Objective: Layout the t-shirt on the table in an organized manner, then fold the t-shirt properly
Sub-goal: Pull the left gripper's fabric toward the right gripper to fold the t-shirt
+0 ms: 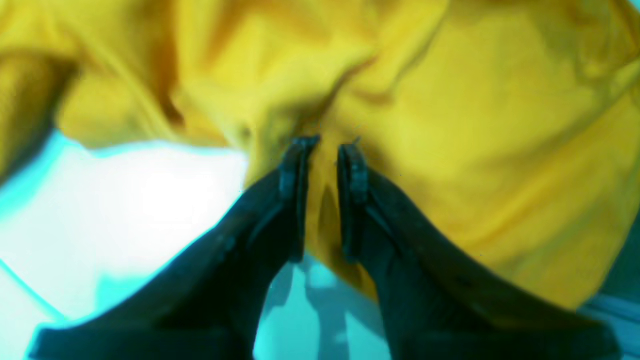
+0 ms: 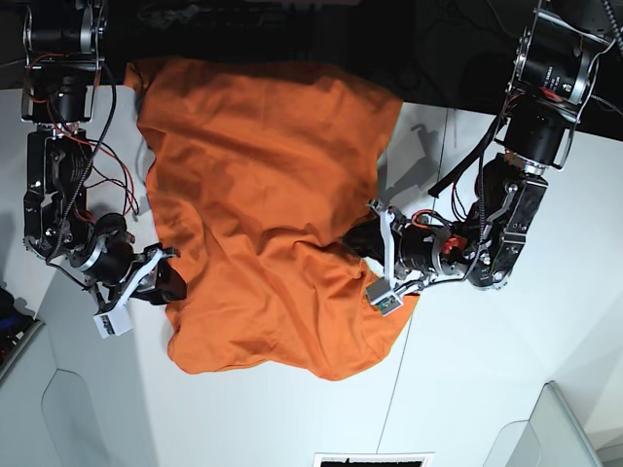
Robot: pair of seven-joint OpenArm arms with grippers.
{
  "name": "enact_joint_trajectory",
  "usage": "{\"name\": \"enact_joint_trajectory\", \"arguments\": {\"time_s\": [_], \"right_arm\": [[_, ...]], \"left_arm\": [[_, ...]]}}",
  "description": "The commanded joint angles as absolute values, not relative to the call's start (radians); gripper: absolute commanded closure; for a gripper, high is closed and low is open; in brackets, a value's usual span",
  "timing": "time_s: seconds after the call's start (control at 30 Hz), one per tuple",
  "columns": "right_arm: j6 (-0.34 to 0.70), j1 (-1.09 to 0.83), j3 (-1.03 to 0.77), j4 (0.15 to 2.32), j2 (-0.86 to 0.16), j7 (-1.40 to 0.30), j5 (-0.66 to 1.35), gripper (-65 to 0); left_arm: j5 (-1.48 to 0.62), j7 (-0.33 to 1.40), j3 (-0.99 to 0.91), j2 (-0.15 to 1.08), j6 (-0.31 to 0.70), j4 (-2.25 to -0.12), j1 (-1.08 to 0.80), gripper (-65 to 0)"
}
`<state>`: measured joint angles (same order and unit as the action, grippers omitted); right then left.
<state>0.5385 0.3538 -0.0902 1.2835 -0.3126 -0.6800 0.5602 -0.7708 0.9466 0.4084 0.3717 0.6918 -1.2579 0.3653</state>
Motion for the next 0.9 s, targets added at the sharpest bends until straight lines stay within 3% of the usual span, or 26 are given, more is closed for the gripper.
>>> {"name": "enact_joint_trajectory", "arguments": {"time_s": [0.0,0.1,0.27,0.5,0.87], "right_arm": [[0.539,0.397,-0.094,1.279,-0.319,-0.638,0.563,-17.0],[0.539,0.439,-0.09,1.203,-0.289,-0.574,0.502,-14.4],[0.544,0.503,-0.089,1.049,-0.214,-0.458,0.375,-0.5],[0.572,0.564,-0.016,0.885,-0.142,-0.436,0.271,0.0],[0.549,0.503,0.077,0.926,-0.258,-0.438,0.262,0.0]], "left_arm": [[-0.82,0.948,0.404,0.374,0.698,-1.274,0.381,-12.0],[-0.888,1.034,0.404,0.371,0.698,-1.282,0.344,-12.0],[-0.954,1.132,0.404,0.369,0.698,-1.397,0.244,-12.0],[-0.952,1.126,0.404,0.367,0.698,-1.412,0.115,-12.0],[-0.643,0.931,0.404,0.418,0.698,-1.322,0.155,-12.0]]}}
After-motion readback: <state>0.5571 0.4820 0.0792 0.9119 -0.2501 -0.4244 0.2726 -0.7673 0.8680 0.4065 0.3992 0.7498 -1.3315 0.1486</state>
